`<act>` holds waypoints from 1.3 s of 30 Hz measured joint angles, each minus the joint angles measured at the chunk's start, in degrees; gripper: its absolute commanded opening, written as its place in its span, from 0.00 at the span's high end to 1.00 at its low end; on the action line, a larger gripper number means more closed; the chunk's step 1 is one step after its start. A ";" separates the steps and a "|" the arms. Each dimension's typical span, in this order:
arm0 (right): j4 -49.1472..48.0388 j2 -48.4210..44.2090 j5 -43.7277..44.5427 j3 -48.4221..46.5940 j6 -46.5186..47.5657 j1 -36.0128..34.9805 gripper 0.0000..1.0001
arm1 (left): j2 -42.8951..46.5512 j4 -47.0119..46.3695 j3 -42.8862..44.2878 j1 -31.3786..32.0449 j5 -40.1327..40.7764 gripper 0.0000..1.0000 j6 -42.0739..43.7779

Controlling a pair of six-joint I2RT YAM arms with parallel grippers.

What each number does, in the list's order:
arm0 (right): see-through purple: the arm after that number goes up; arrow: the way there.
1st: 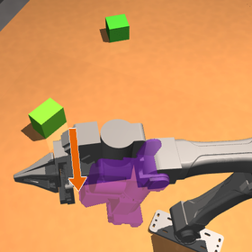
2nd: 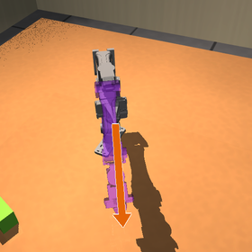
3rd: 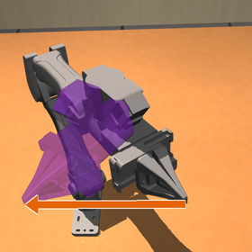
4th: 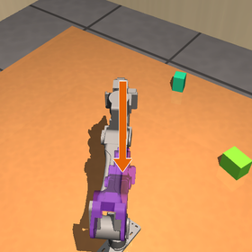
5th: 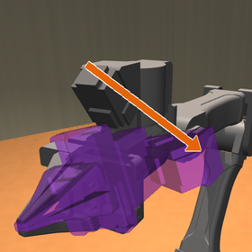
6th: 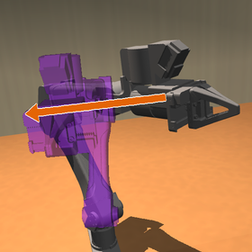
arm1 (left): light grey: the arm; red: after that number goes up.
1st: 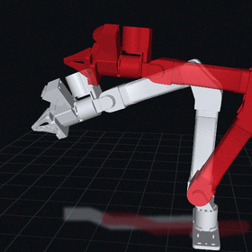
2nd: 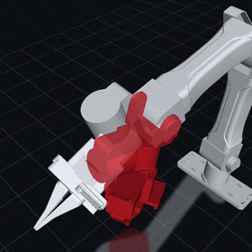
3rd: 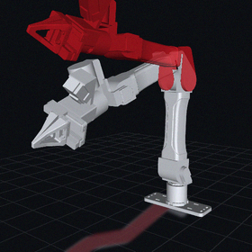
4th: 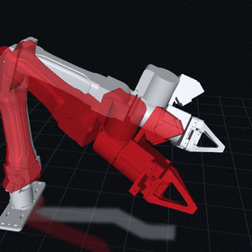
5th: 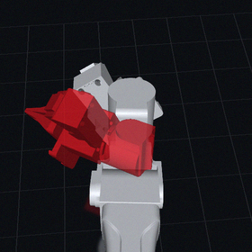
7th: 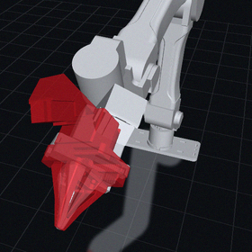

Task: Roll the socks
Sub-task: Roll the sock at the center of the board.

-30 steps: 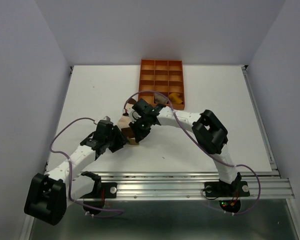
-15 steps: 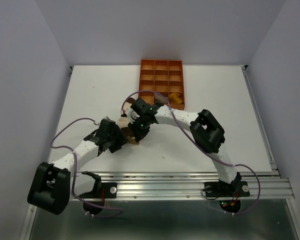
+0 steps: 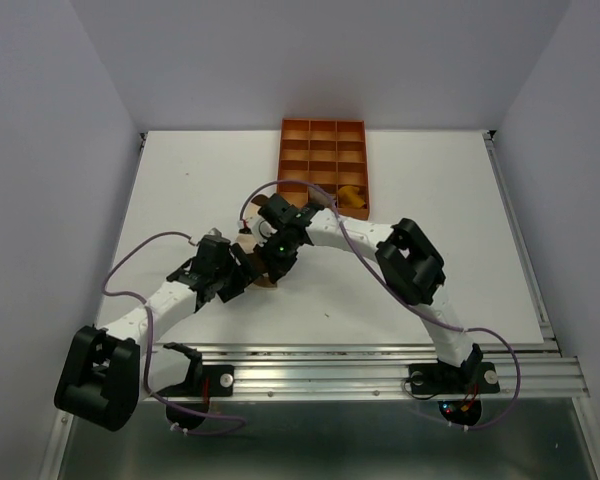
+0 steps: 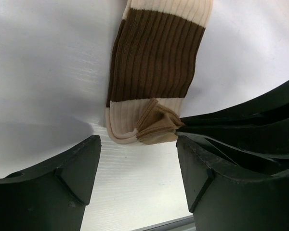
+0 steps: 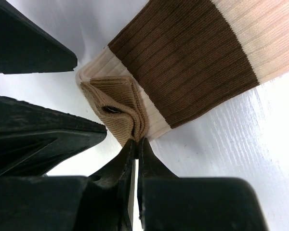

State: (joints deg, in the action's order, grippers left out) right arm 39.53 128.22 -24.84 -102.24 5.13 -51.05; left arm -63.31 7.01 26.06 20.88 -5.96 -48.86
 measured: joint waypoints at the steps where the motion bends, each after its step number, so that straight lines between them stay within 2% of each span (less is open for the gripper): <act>1: -0.02 0.17 0.02 -0.26 -0.02 0.00 0.99 | -0.37 -0.04 0.00 0.00 -0.13 0.30 0.17; 4: 0.02 0.79 0.20 -0.92 -0.48 0.00 0.99 | -1.16 0.00 -0.11 0.00 -0.24 0.30 0.59; 17: 0.11 0.81 -0.09 -1.01 -1.25 0.22 0.99 | -6.54 -0.15 2.21 0.00 1.51 0.49 0.83; 19: 0.11 0.81 -0.28 -1.01 -1.16 0.37 0.99 | -7.50 -0.79 2.49 0.00 1.46 0.60 0.83; 22: 0.11 0.81 -0.72 -1.01 -0.70 0.37 0.99 | -8.90 -1.68 2.54 0.00 0.94 0.87 0.81; 23: 0.13 0.81 -0.72 -1.01 -0.48 0.42 0.97 | -9.18 -1.95 2.58 0.00 0.72 1.00 0.59; 26: 0.17 0.81 -0.68 -1.01 0.02 0.48 0.88 | -9.84 -2.71 2.86 0.00 -0.04 1.00 0.61; 28: 0.17 0.81 -0.31 -1.01 0.46 0.61 0.74 | -10.54 -3.15 3.17 -0.02 -0.59 1.00 0.59; 30: -0.20 0.79 0.72 -0.96 0.83 0.76 0.71 | -10.97 -3.93 3.21 -0.07 -1.29 1.00 0.57; 31: -1.03 0.46 1.44 -0.28 0.92 0.79 0.64 | -11.19 -4.31 3.21 -0.09 -1.66 1.00 0.57; 34: -3.17 -1.86 3.63 2.93 1.73 0.85 0.59 | -11.65 -4.94 3.21 -0.24 -2.84 1.00 0.35; 37: -7.28 -6.99 5.25 9.49 4.17 0.85 0.53 | -12.44 -5.33 3.34 -0.28 -4.59 1.00 0.31; 39: -9.42 -10.75 5.57 14.10 6.60 0.85 0.53 | -13.29 -5.49 3.82 -0.37 -6.16 1.00 0.42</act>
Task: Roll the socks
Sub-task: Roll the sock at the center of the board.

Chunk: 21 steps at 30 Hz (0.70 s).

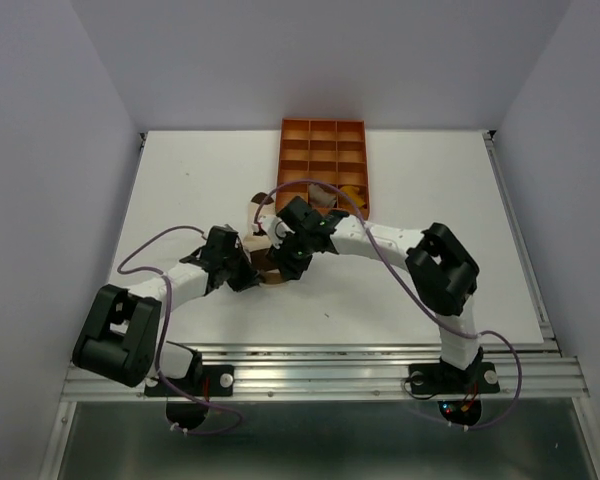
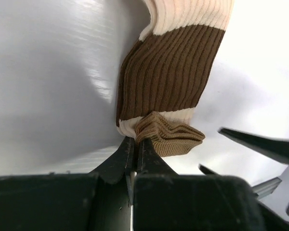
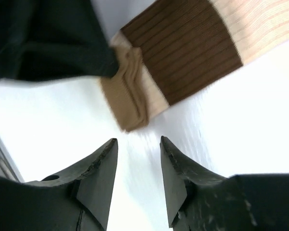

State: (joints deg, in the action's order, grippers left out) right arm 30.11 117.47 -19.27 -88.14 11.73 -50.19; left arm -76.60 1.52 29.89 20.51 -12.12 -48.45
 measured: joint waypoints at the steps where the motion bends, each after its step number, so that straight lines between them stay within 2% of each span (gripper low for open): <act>1: -1.84 -2.84 0.00 3.21 1.64 0.00 0.50 | -0.61 -0.04 0.35 -0.02 -1.01 1.00 0.22; 8: -11.52 -14.45 -2.14 15.34 10.67 0.00 0.49 | -4.50 0.61 2.67 -1.03 -7.78 1.00 1.36; 17: -19.63 -17.51 -7.04 23.04 15.50 -0.09 0.49 | -5.86 9.51 6.08 -1.14 -10.38 1.00 -0.15; 21: -21.24 -17.51 -7.69 23.39 16.26 -0.63 0.49 | -5.92 13.49 7.65 -1.14 -11.06 1.00 -1.01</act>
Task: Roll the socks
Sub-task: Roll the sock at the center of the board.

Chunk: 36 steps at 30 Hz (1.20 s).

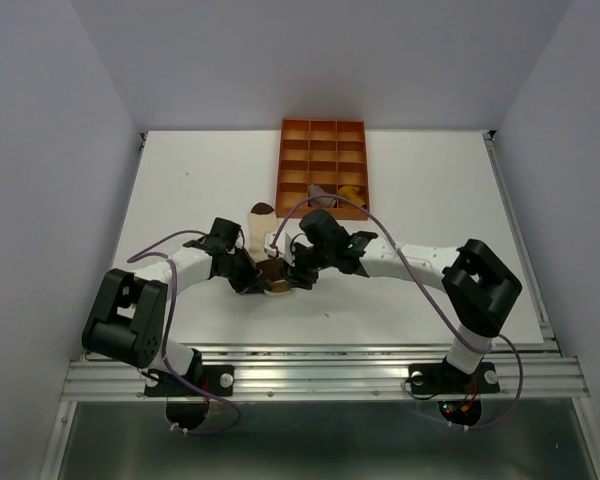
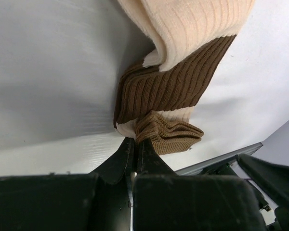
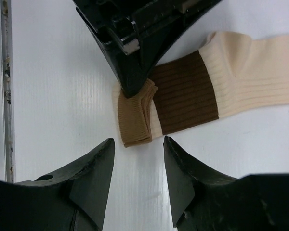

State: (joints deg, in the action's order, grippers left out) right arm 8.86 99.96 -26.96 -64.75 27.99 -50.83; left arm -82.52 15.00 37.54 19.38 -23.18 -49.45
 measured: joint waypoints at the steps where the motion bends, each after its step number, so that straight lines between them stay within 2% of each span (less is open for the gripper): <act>1: -0.39 0.00 -0.07 -0.02 0.28 -0.42 0.48 | -0.17 0.63 0.31 0.00 -0.28 1.00 -0.17; 12: -1.62 2.93 1.11 -1.27 2.64 -6.97 0.48 | -2.49 5.53 1.90 -0.92 -2.51 1.00 -0.79; 25: -3.80 5.14 5.66 -0.98 2.73 -7.87 0.48 | -2.49 7.06 1.92 -2.29 -3.58 1.00 -1.27; 36: -6.14 5.84 6.19 1.88 1.68 -7.87 0.48 | -2.60 7.58 1.92 -3.02 -3.85 1.00 -1.44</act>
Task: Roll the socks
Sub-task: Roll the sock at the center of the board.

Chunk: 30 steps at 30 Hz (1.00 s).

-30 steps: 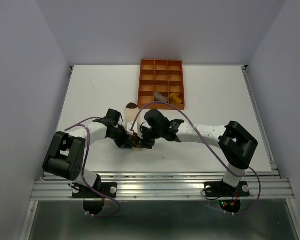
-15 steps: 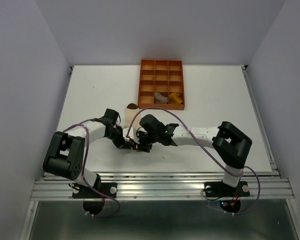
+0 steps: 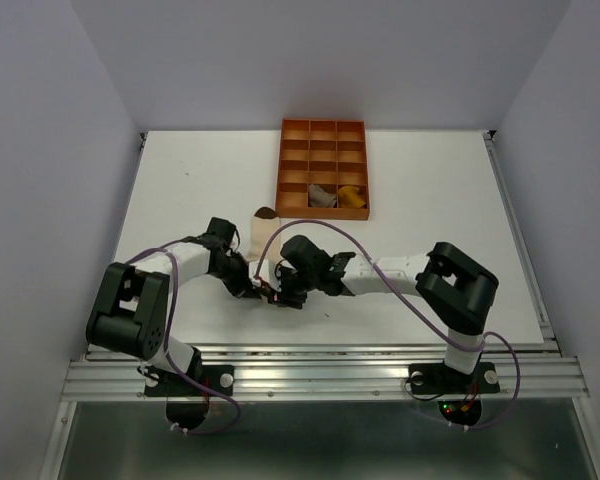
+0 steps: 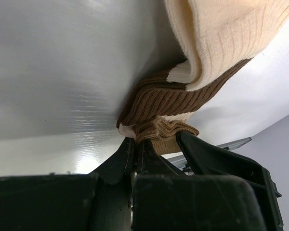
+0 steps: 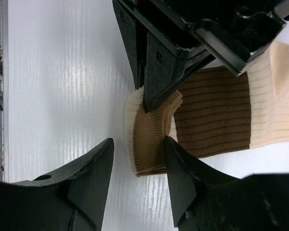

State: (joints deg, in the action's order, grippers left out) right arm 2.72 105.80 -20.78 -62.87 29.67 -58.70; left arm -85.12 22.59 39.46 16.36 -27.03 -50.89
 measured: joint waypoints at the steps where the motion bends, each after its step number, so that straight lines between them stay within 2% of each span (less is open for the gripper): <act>1: -0.26 0.04 0.09 0.07 -0.15 0.00 0.48 | -0.04 0.00 0.00 -0.09 -0.07 1.00 0.00; 5: -1.97 0.70 0.81 0.07 -0.85 0.00 0.50 | -0.52 -0.02 0.00 -0.35 -0.87 1.00 0.02; 10: -3.72 2.12 2.01 0.07 -1.33 -0.04 0.57 | -0.76 -0.20 0.00 -0.46 -2.34 1.00 0.02; 13: -4.33 3.06 2.95 0.07 -1.46 -0.17 0.80 | -1.20 -0.72 0.00 -0.90 -3.48 1.00 0.02; 16: -5.01 3.32 3.34 0.07 -1.62 -0.22 0.93 | -1.25 -0.74 -0.04 -1.14 -3.91 1.00 0.04; 19: -5.05 3.32 3.54 0.02 -2.38 -0.22 0.99 | -1.25 -0.50 0.02 -1.42 -3.43 0.88 0.24; 21: -4.92 3.32 3.58 -0.04 -3.17 -0.26 0.99 | -1.14 0.11 0.35 -1.42 -2.14 0.70 0.55; 23: -4.61 3.32 3.37 -0.20 -4.52 -0.24 0.99 | -0.33 1.49 1.55 -1.14 0.13 0.59 0.94; 30: 0.90 3.37 0.15 -2.34 -11.56 0.11 0.99 | 9.22 1.46 1.66 -1.09 9.44 0.51 1.07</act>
State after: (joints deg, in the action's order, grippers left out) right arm 3.62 109.16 -20.62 -65.21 18.11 -58.59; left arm -75.90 24.05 41.12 15.27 -17.58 -49.82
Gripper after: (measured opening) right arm 0.166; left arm 0.478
